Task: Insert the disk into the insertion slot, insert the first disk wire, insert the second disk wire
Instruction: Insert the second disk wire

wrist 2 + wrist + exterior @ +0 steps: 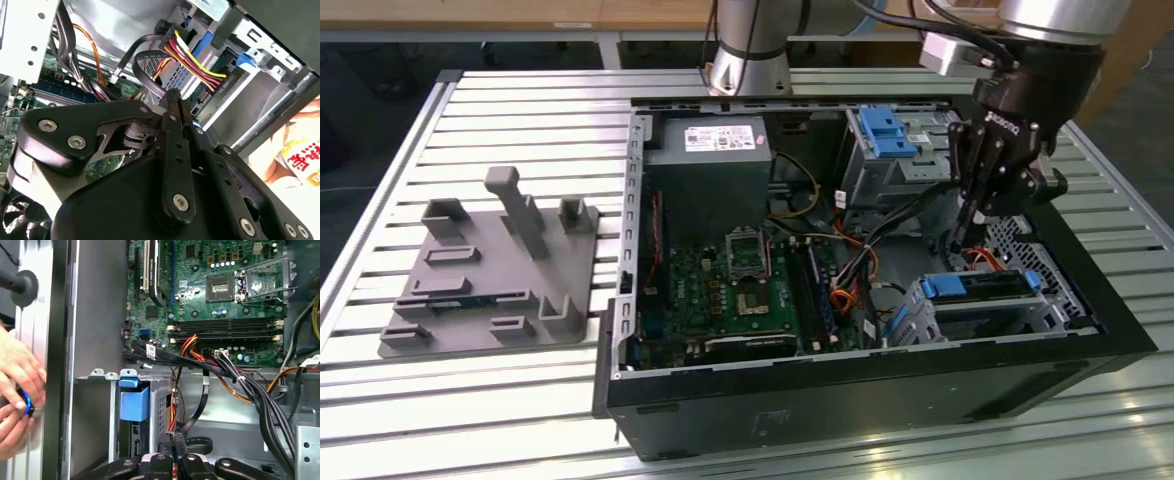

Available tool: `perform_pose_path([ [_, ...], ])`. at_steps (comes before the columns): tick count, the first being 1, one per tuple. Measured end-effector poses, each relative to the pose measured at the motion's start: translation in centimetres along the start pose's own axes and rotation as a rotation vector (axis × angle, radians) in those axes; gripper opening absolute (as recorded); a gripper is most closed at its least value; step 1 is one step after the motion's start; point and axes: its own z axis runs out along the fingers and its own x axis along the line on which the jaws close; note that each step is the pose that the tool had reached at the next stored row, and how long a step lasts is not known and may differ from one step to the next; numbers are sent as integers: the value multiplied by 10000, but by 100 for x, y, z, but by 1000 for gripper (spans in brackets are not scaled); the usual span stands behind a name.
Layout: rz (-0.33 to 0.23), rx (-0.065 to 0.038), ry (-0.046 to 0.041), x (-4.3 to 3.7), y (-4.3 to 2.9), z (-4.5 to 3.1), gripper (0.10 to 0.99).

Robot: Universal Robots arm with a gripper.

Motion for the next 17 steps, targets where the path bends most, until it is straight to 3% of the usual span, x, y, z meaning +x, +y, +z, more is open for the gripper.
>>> perform_pose_path([
  [4,-10,-27,-31,57,-7,-41,145],
  [12,-20,-29,-223,204,-12,3,145],
  [15,-30,-29,-406,249,-18,17,145],
  [17,-43,-28,-665,266,-22,21,145],
])
